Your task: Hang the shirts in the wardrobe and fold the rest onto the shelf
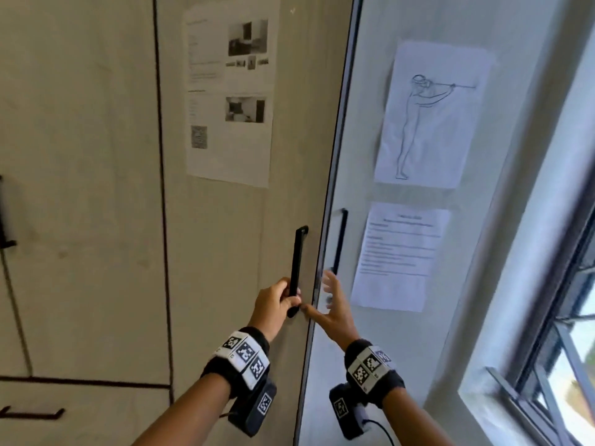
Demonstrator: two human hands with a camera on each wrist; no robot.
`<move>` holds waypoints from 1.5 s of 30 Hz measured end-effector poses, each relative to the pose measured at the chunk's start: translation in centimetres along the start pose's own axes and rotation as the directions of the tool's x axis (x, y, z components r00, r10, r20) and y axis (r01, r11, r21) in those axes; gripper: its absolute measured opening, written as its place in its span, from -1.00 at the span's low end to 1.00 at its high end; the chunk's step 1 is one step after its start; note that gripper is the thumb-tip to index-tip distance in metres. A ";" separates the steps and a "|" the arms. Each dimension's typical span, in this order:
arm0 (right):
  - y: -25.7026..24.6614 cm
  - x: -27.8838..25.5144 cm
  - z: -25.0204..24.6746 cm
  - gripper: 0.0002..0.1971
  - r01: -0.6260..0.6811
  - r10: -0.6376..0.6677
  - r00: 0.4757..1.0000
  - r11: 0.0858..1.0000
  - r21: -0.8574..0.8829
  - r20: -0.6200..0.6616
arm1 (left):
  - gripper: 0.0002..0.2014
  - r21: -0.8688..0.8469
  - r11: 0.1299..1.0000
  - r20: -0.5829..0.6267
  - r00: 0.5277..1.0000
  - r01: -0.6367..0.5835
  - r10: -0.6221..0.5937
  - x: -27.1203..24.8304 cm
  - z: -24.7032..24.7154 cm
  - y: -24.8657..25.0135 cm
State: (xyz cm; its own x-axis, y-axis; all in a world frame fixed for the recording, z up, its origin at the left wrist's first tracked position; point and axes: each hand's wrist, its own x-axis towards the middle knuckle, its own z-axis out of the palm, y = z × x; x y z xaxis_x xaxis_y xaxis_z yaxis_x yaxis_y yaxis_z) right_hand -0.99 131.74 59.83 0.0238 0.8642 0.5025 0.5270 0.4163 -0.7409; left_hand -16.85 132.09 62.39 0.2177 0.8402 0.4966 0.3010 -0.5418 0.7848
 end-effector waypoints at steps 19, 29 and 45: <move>6.2 13.4 -1.8 -0.26 -0.244 0.139 0.963 0.818 -0.521 -0.232 | -0.86 0.375 0.916 -0.078 0.990 0.142 -0.121 13.9 7.3 -2.7; 6.7 14.2 -1.3 -0.39 -0.252 0.099 0.950 0.803 -0.540 -0.295 | -0.87 0.364 0.923 -0.094 0.991 0.126 -0.098 14.6 7.7 -3.2; 7.1 14.3 -0.7 -0.40 -0.157 -0.050 0.943 0.805 -0.572 -0.330 | -0.69 0.352 0.906 -0.214 0.962 0.236 -0.167 14.8 8.8 -3.3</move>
State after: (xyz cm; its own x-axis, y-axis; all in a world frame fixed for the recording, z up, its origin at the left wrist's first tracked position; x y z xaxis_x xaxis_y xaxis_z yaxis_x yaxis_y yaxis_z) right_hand 3.68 146.90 62.09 0.2760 0.7008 0.6578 0.9063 0.0382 -0.4210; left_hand -6.43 146.19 63.86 -0.0391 0.9039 0.4259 0.6507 -0.3004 0.6974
